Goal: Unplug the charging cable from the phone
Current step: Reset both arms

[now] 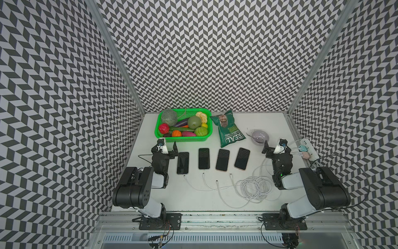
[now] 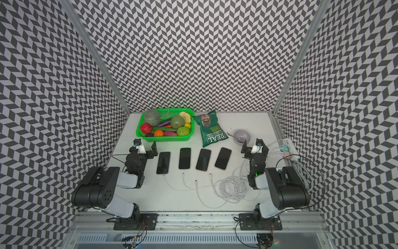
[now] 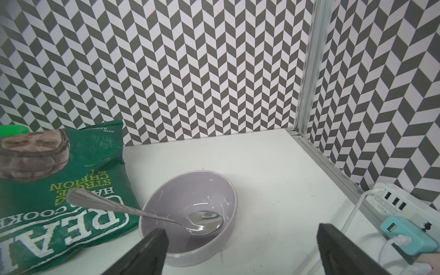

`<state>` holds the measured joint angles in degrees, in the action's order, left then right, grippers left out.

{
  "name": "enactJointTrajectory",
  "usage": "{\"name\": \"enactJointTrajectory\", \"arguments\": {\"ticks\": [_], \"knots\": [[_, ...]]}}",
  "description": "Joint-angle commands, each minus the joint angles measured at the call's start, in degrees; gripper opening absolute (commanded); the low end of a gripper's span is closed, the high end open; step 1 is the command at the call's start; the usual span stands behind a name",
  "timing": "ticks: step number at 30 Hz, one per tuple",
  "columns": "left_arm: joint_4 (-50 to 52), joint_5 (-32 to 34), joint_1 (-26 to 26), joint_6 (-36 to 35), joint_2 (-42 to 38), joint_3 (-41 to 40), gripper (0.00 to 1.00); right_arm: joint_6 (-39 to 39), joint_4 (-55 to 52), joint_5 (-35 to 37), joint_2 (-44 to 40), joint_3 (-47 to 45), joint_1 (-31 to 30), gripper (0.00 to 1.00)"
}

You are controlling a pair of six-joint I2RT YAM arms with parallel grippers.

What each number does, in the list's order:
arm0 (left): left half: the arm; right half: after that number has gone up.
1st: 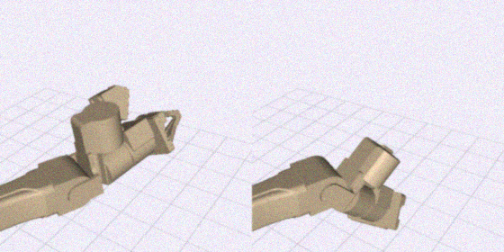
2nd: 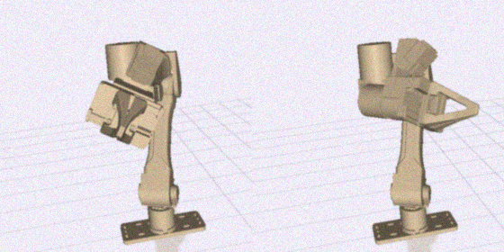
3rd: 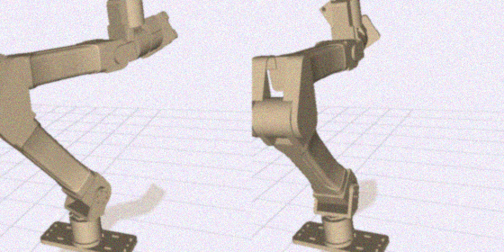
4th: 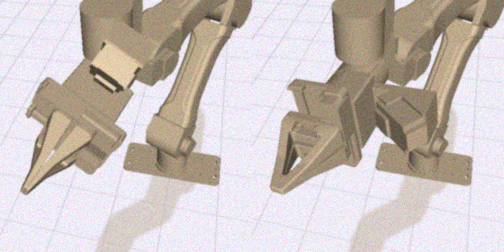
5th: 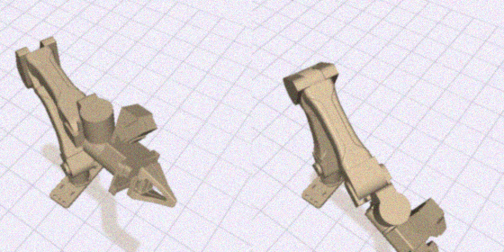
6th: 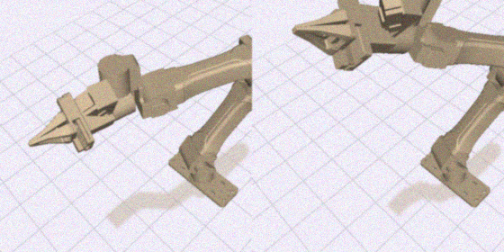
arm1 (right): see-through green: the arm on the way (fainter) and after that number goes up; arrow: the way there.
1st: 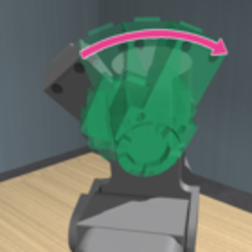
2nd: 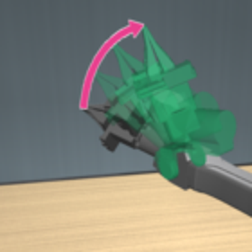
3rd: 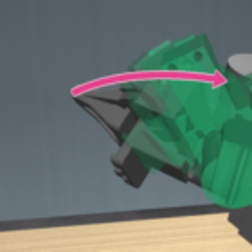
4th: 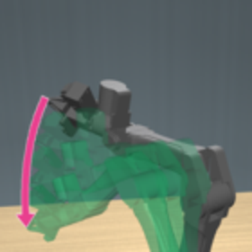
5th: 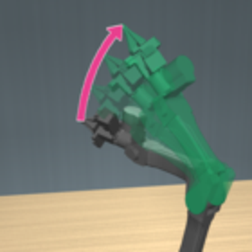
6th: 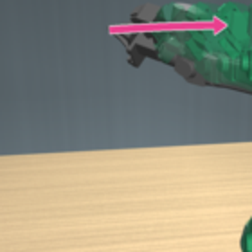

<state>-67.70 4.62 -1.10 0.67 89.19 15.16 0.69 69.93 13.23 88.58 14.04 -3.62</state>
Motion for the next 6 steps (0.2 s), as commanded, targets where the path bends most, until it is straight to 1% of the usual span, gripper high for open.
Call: {"name": "enactJointTrajectory", "arguments": {"ticks": [1, 6], "knots": [[-2.0, -0.4, -0.1, -0.8, -0.4, -0.1, 1.00, 0.4, 0.9, -0.9, -0.8, 0.8, -0.2, 1.00], [-1.1, -0.9, 0.1, -0.8, -0.1, 0.4, 1.00, 0.4, -0.3, -1.2, -0.9, 1.3, -0.3, 1.00]]}}
